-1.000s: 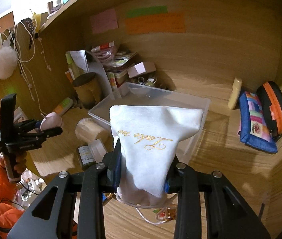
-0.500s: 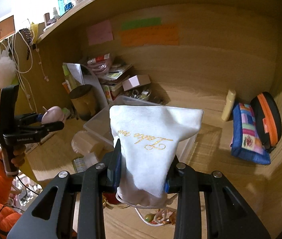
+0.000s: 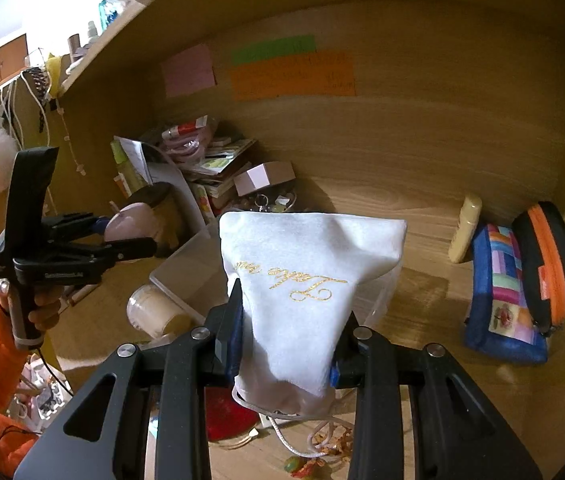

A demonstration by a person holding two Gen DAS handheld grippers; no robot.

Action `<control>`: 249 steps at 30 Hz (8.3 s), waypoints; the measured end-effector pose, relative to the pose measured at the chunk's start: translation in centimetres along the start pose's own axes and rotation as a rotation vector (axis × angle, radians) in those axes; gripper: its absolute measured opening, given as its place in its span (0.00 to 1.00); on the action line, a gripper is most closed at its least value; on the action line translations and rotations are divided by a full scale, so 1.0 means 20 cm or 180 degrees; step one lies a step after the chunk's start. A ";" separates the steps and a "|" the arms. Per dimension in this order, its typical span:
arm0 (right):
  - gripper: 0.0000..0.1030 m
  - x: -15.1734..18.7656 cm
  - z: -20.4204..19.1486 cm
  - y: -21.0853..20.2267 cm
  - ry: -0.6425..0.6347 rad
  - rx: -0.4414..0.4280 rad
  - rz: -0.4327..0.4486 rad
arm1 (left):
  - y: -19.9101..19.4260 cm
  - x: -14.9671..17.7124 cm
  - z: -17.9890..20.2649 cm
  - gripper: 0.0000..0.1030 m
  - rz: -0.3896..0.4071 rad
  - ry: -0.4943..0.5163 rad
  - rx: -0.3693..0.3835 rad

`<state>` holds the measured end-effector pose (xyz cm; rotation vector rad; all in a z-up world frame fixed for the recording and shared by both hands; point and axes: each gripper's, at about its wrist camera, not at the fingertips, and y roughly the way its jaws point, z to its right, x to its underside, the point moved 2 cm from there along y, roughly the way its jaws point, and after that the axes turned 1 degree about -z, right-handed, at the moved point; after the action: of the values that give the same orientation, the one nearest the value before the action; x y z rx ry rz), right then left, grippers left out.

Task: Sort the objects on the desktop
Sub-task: 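Carry the pink ball and white pouch over the clear plastic box, then open both grippers to drop the ball and pouch into the box, then grasp the white plastic tub with the left gripper while the right gripper grasps the wooden bead charm, then carry the tub and bead charm over the clear box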

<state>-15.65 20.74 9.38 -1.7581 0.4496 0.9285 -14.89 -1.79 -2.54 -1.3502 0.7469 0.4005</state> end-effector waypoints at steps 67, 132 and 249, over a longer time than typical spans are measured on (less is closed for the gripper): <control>0.66 -0.09 -0.12 0.34 -0.0597 0.0549 -0.0502 | 0.40 -0.09 0.14 0.80 -0.0571 0.0683 -0.0158; 0.58 0.67 0.08 0.23 0.0053 0.0504 -0.0814 | 0.31 0.44 -0.11 0.92 -0.0654 -0.0264 -0.0033; 0.38 0.12 -0.03 0.35 0.0069 -0.0178 0.0010 | 0.17 0.01 0.02 0.64 -0.0010 -0.0132 0.0073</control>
<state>-18.73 17.84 3.27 -1.8201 0.4442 0.9330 -16.80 -0.70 -5.06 -1.3176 0.7131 0.4152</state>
